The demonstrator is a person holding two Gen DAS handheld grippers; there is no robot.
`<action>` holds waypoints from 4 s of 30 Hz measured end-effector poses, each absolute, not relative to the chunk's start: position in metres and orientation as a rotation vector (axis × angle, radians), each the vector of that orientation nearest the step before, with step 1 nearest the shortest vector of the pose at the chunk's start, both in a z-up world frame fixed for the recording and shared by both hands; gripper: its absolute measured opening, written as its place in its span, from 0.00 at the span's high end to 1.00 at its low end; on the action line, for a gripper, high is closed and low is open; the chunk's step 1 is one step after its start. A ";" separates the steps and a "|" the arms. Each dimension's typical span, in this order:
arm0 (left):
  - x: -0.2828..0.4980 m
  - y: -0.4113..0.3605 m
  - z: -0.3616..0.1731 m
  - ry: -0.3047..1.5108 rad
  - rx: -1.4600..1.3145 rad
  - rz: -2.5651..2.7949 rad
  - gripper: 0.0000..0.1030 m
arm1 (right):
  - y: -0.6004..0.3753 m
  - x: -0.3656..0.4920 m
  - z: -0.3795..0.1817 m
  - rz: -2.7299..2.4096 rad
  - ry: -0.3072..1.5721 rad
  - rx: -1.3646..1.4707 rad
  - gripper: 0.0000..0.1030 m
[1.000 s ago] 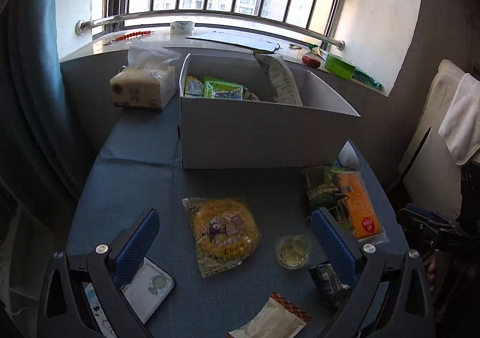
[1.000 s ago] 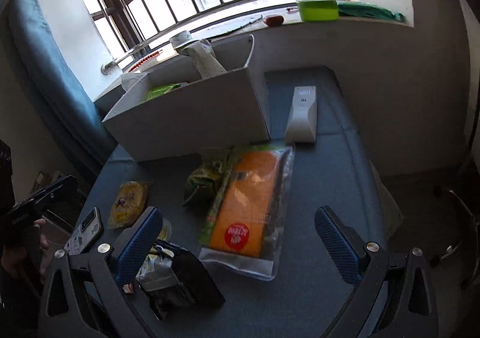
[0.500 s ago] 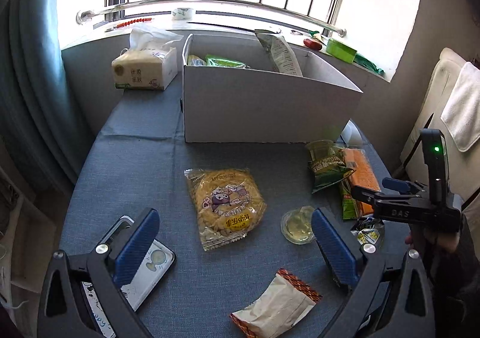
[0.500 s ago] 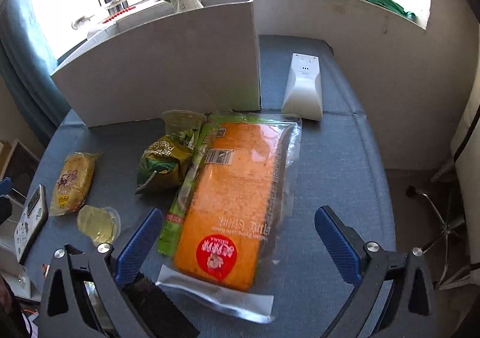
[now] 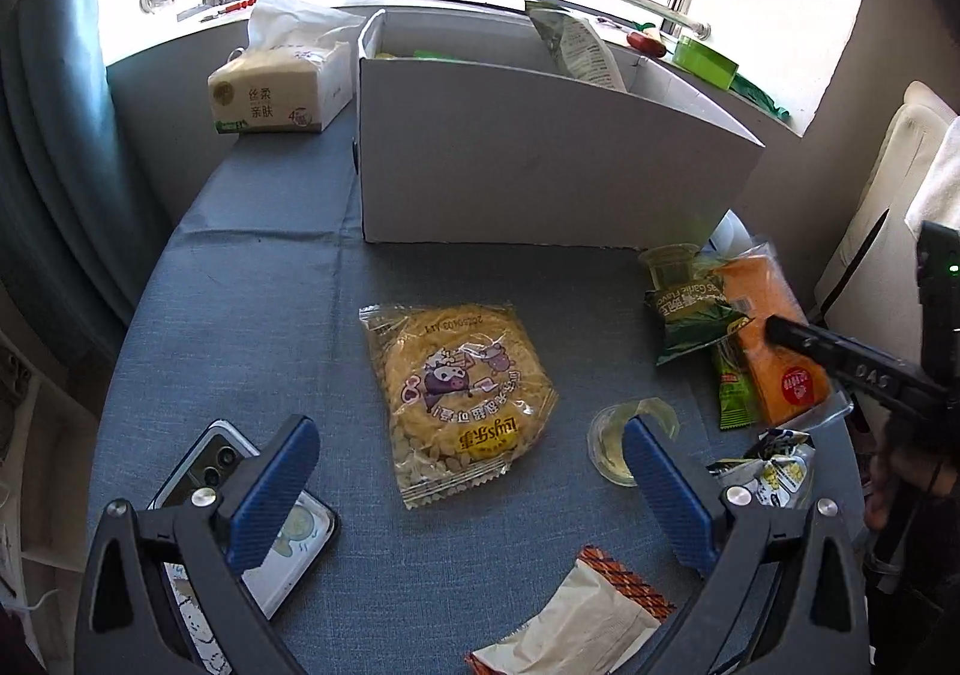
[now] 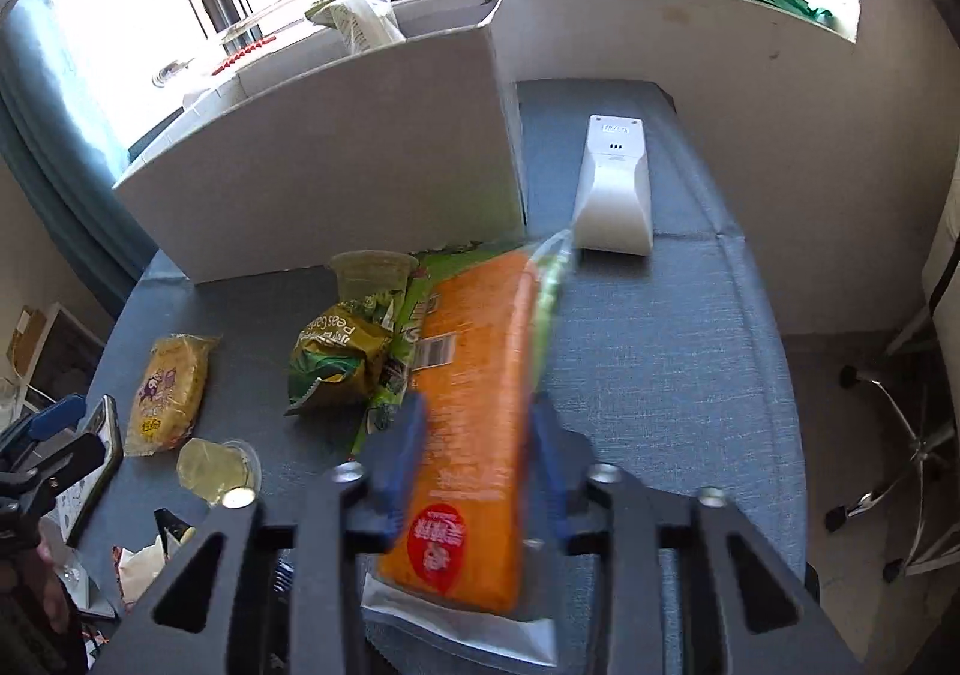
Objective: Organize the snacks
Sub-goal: 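Grasp the orange bread packet with the right tool while the left grasps the cookie packet, then lower both packets into the white box and open both tools, then grasp the small yellow-green chip bag with the right tool while the left grasps the jelly cup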
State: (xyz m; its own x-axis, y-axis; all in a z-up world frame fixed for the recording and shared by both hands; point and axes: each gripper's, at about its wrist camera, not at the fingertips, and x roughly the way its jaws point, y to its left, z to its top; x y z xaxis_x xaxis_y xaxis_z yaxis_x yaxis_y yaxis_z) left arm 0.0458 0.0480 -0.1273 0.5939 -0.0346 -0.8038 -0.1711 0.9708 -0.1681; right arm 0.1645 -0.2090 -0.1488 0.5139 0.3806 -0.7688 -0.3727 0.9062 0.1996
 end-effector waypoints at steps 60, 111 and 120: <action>0.161 0.074 0.000 0.597 -0.108 0.000 0.00 | -0.146 0.256 0.023 0.628 0.558 0.078 0.00; 0.009 0.031 -0.097 0.870 -0.208 -0.025 0.00 | -0.148 0.181 -0.153 0.670 0.967 -0.043 0.68; 0.051 0.006 -0.105 0.942 -0.175 -0.055 0.00 | -0.199 0.153 -0.102 0.696 0.853 0.081 0.68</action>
State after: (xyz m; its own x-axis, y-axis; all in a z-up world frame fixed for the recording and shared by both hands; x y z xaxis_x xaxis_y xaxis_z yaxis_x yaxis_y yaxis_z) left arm 0.0510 0.0057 -0.1050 0.5876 -0.1231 -0.7997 -0.0297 0.9844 -0.1734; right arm 0.1529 -0.1991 -0.1020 0.4533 0.5941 -0.6645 -0.5317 0.7786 0.3333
